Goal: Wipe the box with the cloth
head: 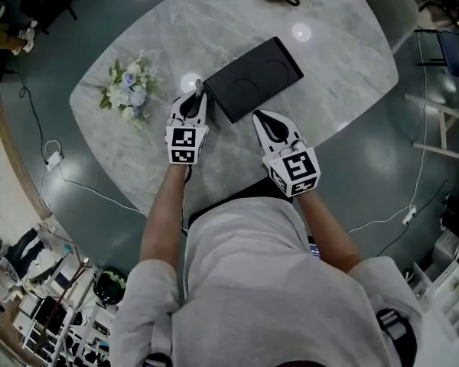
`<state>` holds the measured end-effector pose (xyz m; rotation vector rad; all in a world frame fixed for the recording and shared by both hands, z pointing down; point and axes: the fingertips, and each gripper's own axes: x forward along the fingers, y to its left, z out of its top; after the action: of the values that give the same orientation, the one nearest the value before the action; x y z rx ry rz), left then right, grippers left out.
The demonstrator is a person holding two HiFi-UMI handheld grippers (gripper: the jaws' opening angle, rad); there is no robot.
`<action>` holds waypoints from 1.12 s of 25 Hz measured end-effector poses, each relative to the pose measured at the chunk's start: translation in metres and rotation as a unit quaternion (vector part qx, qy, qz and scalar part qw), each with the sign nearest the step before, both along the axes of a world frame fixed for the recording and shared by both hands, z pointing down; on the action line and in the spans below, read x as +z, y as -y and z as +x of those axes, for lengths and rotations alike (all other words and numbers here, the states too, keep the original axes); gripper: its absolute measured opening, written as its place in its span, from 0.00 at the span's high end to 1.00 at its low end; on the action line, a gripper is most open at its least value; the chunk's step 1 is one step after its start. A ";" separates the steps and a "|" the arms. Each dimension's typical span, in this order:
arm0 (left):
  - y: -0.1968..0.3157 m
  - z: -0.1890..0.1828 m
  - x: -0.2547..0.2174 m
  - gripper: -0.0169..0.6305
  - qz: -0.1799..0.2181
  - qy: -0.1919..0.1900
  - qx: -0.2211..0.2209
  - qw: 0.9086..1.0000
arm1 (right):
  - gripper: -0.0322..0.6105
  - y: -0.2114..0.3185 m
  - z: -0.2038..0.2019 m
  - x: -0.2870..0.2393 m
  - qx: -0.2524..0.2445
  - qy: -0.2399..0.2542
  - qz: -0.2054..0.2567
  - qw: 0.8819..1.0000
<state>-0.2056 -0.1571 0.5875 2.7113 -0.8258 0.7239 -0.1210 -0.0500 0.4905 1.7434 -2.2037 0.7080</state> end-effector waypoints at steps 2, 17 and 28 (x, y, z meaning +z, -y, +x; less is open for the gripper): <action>-0.002 0.001 -0.001 0.90 0.001 -0.001 0.004 1.000 | 0.91 0.000 -0.002 -0.001 0.001 -0.001 0.001 1.000; -0.040 0.006 -0.007 0.90 0.003 -0.017 0.037 0.999 | 0.91 -0.026 -0.016 0.005 0.018 -0.009 -0.007 1.000; -0.072 0.010 -0.007 0.90 0.004 -0.022 0.061 0.998 | 0.91 -0.057 -0.021 0.007 0.039 -0.012 -0.009 0.999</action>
<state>-0.1951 -0.0852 0.5804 2.7945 -0.6583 0.6833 -0.1423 0.0066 0.4970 1.8271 -2.1172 0.7182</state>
